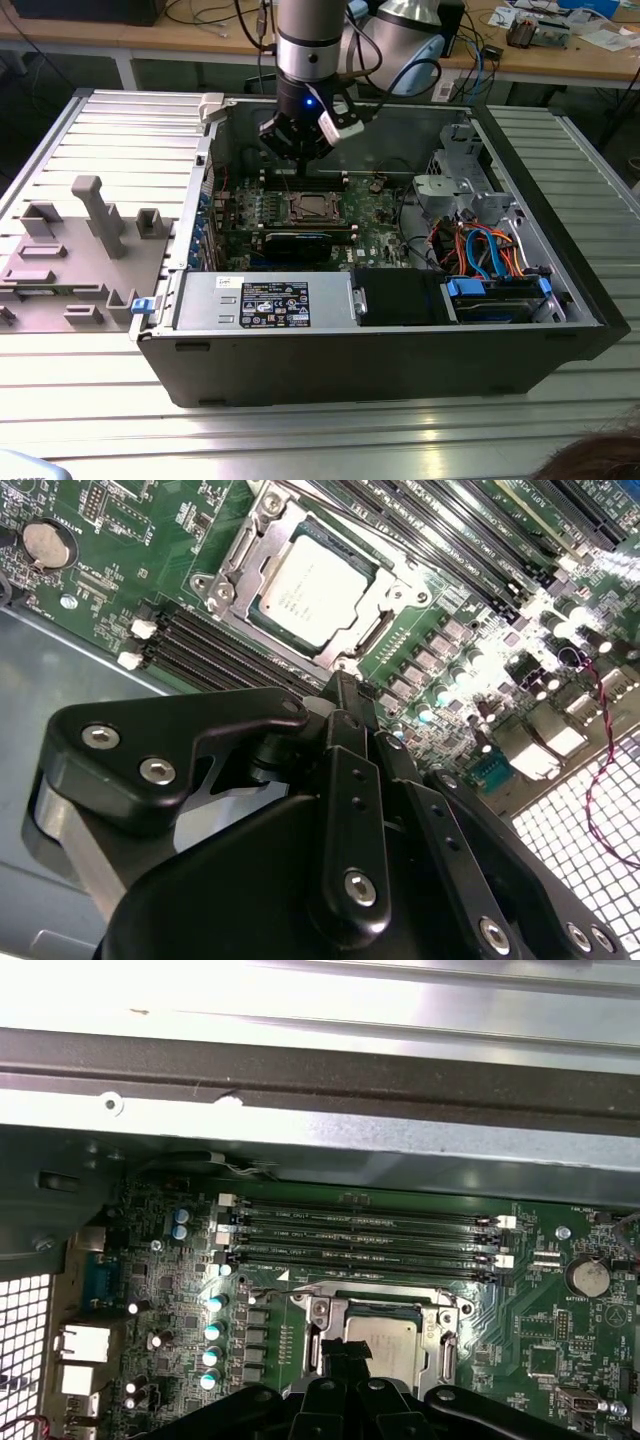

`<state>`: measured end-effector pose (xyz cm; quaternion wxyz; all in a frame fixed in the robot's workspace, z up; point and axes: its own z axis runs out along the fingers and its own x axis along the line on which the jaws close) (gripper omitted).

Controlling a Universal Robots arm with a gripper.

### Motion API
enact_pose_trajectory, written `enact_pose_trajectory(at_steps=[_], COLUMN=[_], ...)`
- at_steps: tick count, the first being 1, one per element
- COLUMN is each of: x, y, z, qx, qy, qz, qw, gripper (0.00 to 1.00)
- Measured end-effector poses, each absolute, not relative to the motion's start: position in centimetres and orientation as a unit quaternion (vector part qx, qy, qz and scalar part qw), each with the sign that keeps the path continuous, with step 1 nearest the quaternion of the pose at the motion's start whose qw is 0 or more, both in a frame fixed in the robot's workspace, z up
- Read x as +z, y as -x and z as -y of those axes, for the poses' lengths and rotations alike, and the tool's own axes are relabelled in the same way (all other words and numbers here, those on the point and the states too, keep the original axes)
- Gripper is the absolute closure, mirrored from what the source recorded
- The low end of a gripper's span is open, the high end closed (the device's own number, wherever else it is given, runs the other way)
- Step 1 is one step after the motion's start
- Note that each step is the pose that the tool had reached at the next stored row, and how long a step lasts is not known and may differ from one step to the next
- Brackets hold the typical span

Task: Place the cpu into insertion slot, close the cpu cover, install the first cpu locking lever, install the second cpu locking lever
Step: 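Install the first cpu locking lever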

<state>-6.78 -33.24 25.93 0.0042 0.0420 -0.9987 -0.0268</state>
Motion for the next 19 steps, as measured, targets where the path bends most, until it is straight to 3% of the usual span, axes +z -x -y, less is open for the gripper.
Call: enact_pose_trajectory(at_steps=[19], x=[25.93], y=[7.42], z=[33.24], qx=[-0.027], qy=[-0.042], qz=[0.999], qw=[0.004], gripper=[0.89])
